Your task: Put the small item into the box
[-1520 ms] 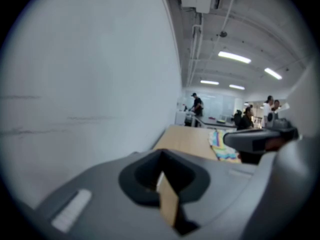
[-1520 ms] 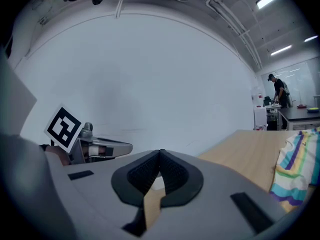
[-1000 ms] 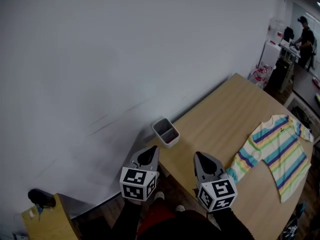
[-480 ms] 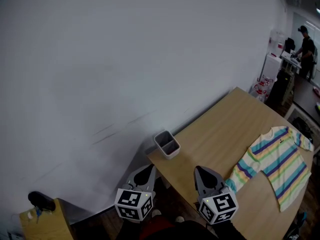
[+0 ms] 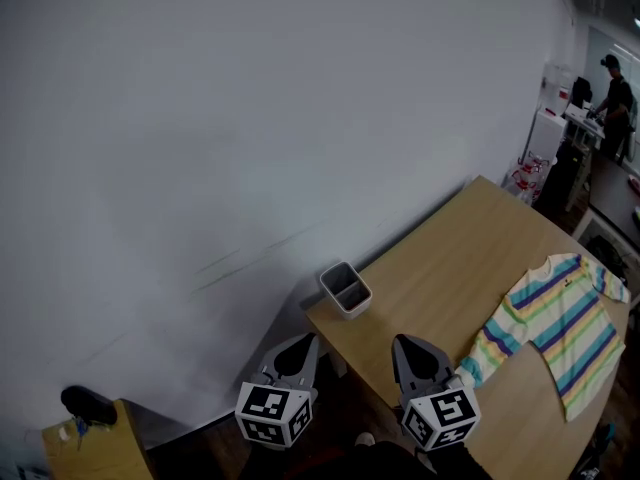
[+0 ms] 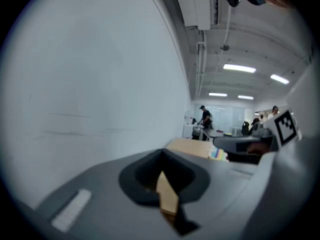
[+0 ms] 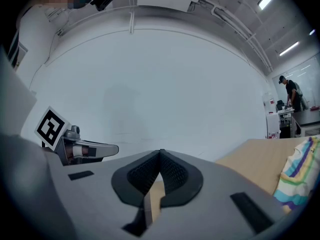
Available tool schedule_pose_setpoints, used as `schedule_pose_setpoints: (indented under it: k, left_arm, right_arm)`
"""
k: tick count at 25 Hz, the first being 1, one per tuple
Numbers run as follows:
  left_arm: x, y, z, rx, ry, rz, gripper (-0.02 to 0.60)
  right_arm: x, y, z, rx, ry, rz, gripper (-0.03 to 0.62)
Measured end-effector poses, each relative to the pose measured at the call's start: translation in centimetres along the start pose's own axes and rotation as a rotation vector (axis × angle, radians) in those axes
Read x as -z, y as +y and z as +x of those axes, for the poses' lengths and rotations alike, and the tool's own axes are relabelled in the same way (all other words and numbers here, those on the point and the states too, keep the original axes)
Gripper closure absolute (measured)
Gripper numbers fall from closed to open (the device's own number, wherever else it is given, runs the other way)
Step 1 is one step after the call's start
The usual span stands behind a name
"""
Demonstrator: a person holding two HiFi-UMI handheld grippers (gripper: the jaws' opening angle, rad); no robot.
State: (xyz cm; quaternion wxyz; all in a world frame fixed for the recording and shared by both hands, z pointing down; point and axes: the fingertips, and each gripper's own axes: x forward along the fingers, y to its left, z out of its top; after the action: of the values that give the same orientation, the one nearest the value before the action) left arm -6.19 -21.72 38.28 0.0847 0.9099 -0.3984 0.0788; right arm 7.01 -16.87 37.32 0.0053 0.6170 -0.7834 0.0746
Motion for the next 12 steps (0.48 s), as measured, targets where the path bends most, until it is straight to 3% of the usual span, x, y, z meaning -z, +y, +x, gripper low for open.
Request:
schedule_pose_setpoints:
  k: [12]
  left_arm:
    - [1.3, 0.9, -1.8, 0.035, 0.023, -0.015, 0.58]
  right_arm:
    - [1.0, 2.7, 0.0, 0.022, 0.034, 0.001, 0.586]
